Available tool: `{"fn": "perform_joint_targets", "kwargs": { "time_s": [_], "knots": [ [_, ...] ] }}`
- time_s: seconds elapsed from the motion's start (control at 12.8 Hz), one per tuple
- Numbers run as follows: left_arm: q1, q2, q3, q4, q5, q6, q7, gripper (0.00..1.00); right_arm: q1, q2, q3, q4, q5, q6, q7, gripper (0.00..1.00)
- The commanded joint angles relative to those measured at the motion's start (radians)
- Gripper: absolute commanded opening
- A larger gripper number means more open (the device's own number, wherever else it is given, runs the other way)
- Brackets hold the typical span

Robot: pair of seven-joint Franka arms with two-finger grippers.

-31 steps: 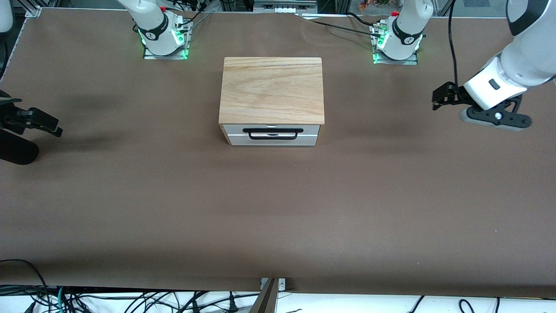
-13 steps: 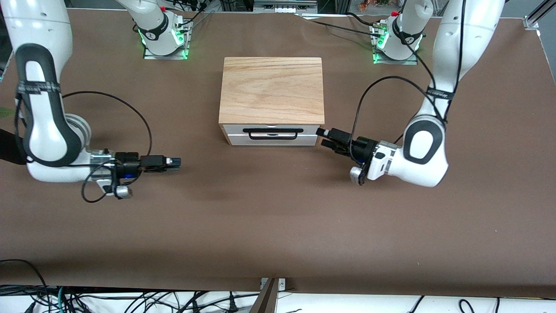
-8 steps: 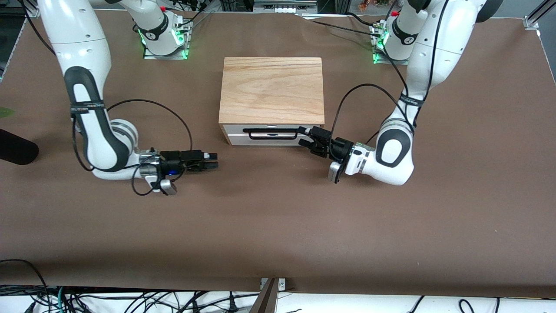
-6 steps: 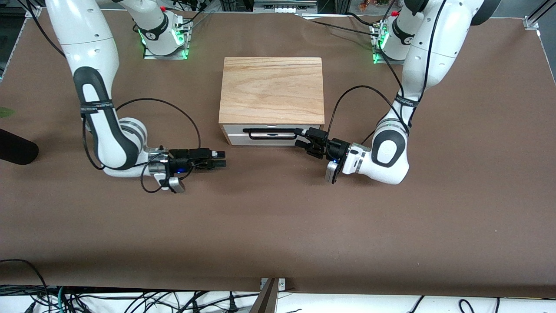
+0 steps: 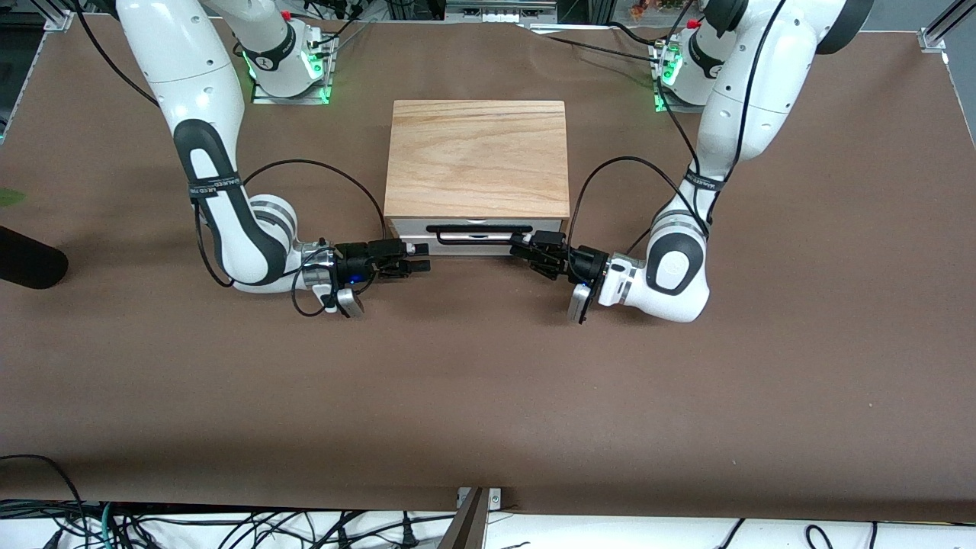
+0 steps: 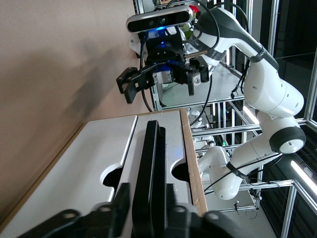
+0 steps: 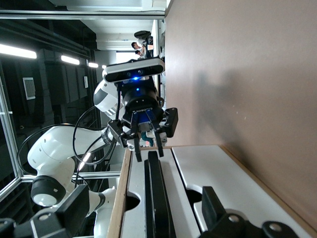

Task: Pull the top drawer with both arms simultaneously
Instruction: 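Close both grippers on the ends of the black drawer handle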

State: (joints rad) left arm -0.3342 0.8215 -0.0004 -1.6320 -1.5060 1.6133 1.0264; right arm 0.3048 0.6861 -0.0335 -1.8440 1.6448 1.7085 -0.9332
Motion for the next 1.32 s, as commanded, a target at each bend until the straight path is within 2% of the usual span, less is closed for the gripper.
{"fn": "perform_joint_targets", "kwargs": {
  "time_s": [0.0, 0.08, 0.31, 0.39, 0.47, 0.55, 0.62, 0.86, 0.94, 1.01, 1.09, 1.25],
  "knots": [
    [-0.012, 0.004, 0.005, -0.016, -0.039, 0.004, 0.032, 0.06, 0.000, -0.023, 0.026, -0.053, 0.023, -0.012, -0.030, 1.00],
    [-0.025, 0.004, 0.005, -0.023, -0.036, 0.001, 0.034, 0.00, 0.000, -0.023, 0.035, -0.057, 0.023, -0.016, -0.032, 1.00],
    [-0.031, 0.004, 0.005, -0.028, -0.037, 0.001, 0.032, 0.00, 0.000, -0.023, 0.044, -0.072, 0.023, -0.023, -0.050, 0.99],
    [-0.031, 0.004, 0.005, -0.026, -0.037, 0.000, 0.029, 0.00, 0.000, -0.023, 0.044, -0.078, 0.023, -0.026, -0.050, 0.95],
    [-0.031, 0.004, 0.005, -0.025, -0.037, 0.002, 0.024, 0.00, 0.000, -0.023, 0.044, -0.080, 0.023, -0.026, -0.053, 0.83],
    [-0.029, 0.004, 0.005, -0.023, -0.039, 0.002, 0.023, 0.00, 0.000, -0.023, 0.044, -0.083, 0.021, -0.029, -0.071, 0.54],
    [-0.029, 0.004, 0.005, -0.023, -0.037, 0.002, 0.020, 0.00, 0.000, -0.023, 0.044, -0.083, 0.023, -0.038, -0.088, 0.30],
    [-0.029, 0.004, 0.005, -0.020, -0.037, 0.002, 0.020, 0.00, 0.000, -0.023, 0.044, -0.086, 0.023, -0.041, -0.088, 0.26],
    [-0.029, 0.004, 0.005, -0.020, -0.037, 0.002, 0.020, 0.00, 0.000, -0.023, 0.044, -0.087, 0.023, -0.041, -0.088, 0.19],
    [-0.029, 0.004, 0.005, -0.020, -0.037, 0.002, 0.020, 0.00, 0.000, -0.023, 0.044, -0.086, 0.023, -0.041, -0.088, 0.19],
    [-0.029, 0.004, 0.005, -0.020, -0.037, 0.002, 0.020, 0.00, -0.001, -0.023, 0.044, -0.086, 0.023, -0.041, -0.088, 0.13],
    [-0.029, 0.004, 0.005, -0.020, -0.037, 0.002, 0.020, 0.00, -0.007, -0.023, 0.043, -0.081, 0.023, -0.041, -0.088, 0.13]
  ]
}}
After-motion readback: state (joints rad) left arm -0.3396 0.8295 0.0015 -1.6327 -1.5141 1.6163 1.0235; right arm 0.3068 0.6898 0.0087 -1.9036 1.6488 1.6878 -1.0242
